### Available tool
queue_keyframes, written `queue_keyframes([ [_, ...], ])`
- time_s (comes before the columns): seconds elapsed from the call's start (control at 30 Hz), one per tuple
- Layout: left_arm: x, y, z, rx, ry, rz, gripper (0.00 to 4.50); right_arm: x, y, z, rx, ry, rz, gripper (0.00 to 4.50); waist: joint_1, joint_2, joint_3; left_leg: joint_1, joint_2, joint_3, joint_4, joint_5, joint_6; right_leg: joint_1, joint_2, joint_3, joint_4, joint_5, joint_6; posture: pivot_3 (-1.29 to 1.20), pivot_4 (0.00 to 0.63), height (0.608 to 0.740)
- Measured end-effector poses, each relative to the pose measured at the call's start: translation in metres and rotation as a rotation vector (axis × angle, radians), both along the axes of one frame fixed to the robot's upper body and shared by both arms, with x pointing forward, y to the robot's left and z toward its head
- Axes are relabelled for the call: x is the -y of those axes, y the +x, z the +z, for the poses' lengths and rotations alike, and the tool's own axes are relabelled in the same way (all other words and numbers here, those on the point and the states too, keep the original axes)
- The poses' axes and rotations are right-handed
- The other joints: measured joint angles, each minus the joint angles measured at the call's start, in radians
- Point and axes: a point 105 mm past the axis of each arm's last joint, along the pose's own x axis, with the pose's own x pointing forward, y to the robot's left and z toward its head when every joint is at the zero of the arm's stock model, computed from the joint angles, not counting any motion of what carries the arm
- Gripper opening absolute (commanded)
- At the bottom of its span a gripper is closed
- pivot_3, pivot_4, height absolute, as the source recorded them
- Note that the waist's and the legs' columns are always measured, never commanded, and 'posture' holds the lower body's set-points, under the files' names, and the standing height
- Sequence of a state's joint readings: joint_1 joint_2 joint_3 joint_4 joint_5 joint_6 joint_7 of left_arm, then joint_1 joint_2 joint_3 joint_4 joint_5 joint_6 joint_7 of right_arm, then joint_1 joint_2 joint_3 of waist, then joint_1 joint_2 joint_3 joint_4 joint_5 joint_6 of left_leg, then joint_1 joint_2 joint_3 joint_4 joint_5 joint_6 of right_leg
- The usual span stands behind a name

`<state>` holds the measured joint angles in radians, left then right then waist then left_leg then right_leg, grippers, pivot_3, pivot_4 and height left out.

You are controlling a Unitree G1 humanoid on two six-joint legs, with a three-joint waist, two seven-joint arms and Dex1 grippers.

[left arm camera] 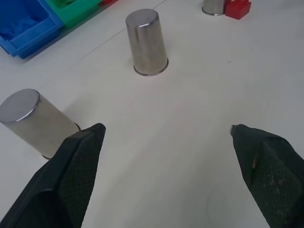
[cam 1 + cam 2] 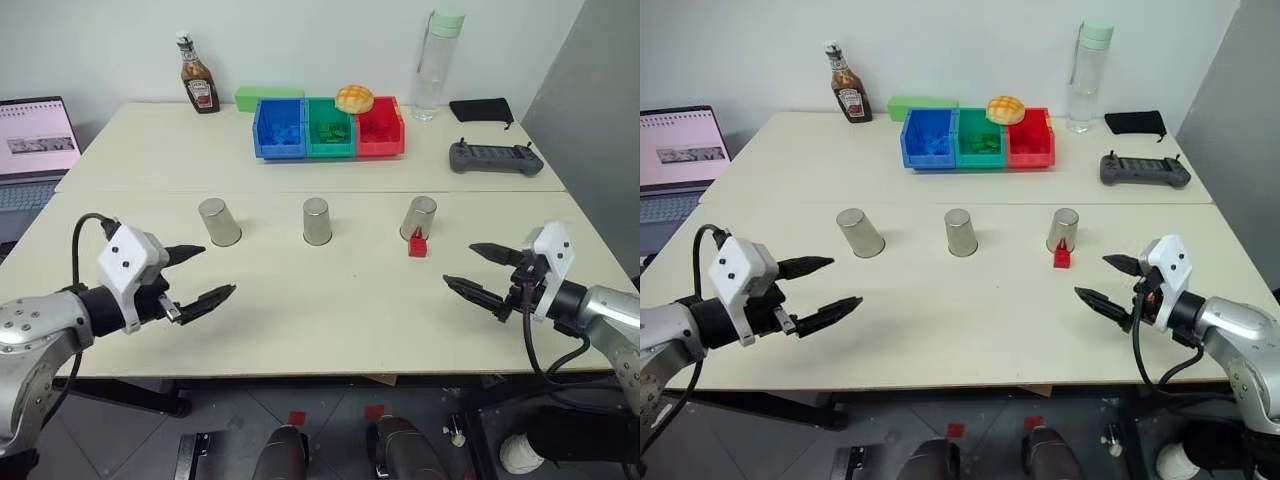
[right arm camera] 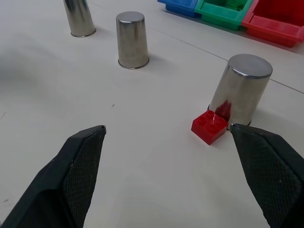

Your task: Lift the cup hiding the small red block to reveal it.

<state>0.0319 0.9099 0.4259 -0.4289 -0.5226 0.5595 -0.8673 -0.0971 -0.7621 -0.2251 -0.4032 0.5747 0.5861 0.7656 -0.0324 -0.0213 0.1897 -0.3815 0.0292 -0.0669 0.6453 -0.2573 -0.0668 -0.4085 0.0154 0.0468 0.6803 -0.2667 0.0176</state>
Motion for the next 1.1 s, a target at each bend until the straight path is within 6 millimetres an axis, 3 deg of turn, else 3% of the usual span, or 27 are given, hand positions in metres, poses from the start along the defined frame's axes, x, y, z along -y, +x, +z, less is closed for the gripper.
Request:
queue_keyframes([
  [0.3, 0.005, 0.010, 0.000, 0.002, 0.009, -0.043, 4.50, -0.003, -0.015, 0.009, -0.003, 0.028, -0.008, 4.45, 0.000, 0.000, 0.000, 0.000, 0.000, 0.000, 0.000, 0.000, 0.000, 0.000, 0.000, 0.000, 0.000, 0.000, 0.000, 0.00, 0.150, 0.740],
  [0.63, 0.003, 0.007, -0.008, -0.029, 0.015, -0.054, 4.50, -0.002, -0.017, 0.006, -0.020, 0.023, -0.015, 4.45, 0.000, 0.000, 0.000, 0.000, 0.000, 0.000, 0.000, 0.000, 0.000, 0.000, 0.000, 0.000, 0.000, 0.000, 0.000, 0.00, 0.150, 0.740],
  [0.9, 0.015, 0.007, 0.003, -0.001, 0.004, -0.100, 4.50, 0.005, -0.021, -0.004, -0.056, -0.001, -0.028, 4.45, 0.000, 0.000, 0.000, 0.000, 0.000, 0.000, 0.000, 0.000, 0.000, 0.000, 0.000, 0.000, 0.000, 0.000, 0.000, 0.00, 0.150, 0.740],
  [1.1, 0.021, 0.008, -0.001, -0.016, 0.008, -0.127, 4.50, 0.008, -0.021, -0.003, -0.043, -0.001, -0.039, 4.45, 0.000, 0.000, 0.000, 0.000, 0.000, 0.000, 0.000, 0.000, 0.000, 0.000, 0.000, 0.000, 0.000, 0.000, 0.000, 0.00, 0.150, 0.740],
])
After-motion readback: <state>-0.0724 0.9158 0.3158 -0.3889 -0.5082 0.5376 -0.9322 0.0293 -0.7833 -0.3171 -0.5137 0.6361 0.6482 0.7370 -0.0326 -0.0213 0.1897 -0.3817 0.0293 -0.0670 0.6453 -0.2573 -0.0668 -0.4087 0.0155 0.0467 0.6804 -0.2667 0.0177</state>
